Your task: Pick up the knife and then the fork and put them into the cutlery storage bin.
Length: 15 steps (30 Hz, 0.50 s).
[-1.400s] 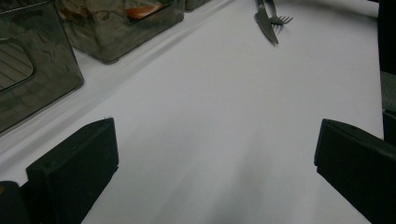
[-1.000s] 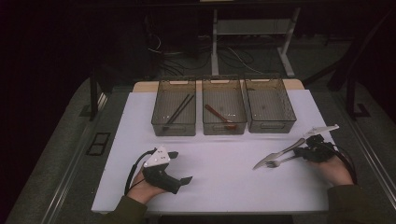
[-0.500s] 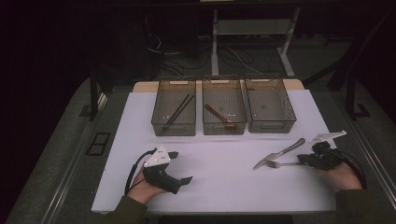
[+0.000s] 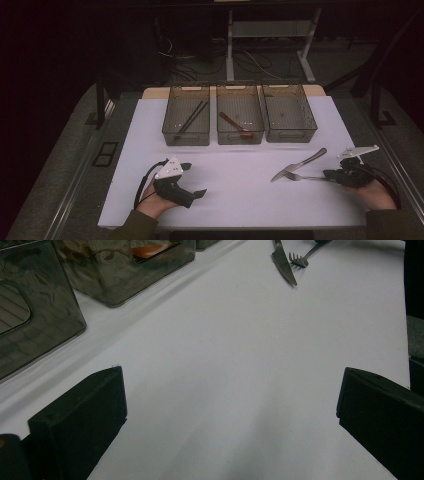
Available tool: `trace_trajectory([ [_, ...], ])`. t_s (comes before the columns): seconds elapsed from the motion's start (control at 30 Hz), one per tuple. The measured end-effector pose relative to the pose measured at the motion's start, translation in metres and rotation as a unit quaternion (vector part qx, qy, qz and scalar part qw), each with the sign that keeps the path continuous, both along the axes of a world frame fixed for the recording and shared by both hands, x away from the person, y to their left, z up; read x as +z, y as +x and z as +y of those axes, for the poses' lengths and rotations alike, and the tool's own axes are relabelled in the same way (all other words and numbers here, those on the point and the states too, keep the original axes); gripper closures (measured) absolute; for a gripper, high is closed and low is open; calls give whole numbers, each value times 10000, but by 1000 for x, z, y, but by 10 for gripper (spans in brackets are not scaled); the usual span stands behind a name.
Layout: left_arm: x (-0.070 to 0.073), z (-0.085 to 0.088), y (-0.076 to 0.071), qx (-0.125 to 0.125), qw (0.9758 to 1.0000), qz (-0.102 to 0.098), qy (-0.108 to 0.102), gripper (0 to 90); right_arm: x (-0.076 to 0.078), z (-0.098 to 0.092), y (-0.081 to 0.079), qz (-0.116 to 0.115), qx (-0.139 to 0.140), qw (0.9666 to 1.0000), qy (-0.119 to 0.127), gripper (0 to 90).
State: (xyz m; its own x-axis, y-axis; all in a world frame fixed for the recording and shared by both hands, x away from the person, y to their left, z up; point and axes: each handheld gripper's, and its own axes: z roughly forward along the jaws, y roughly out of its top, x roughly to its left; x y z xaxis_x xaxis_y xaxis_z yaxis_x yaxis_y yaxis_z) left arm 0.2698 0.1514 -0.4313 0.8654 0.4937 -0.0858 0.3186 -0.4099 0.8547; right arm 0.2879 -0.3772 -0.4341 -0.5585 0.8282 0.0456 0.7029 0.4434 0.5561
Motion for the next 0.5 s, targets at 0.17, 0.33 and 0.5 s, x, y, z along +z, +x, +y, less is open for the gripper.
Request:
trace_trajectory([
  [0.17, 0, 1, 1, 1, 10000, 3, 4, 0, -1, -1, 1, 45, -7, 10000, -18, 900],
  [0.33, 0, 1, 0, 3, 10000, -11, 0, 0, 0, 1, -4, 134, 16, 9999, -25, 900],
  [0.5, 0, 1, 0, 4, 10000, -6, -5, 0, 1, 3, -8, 214, 98, 9997, -50, 900],
])
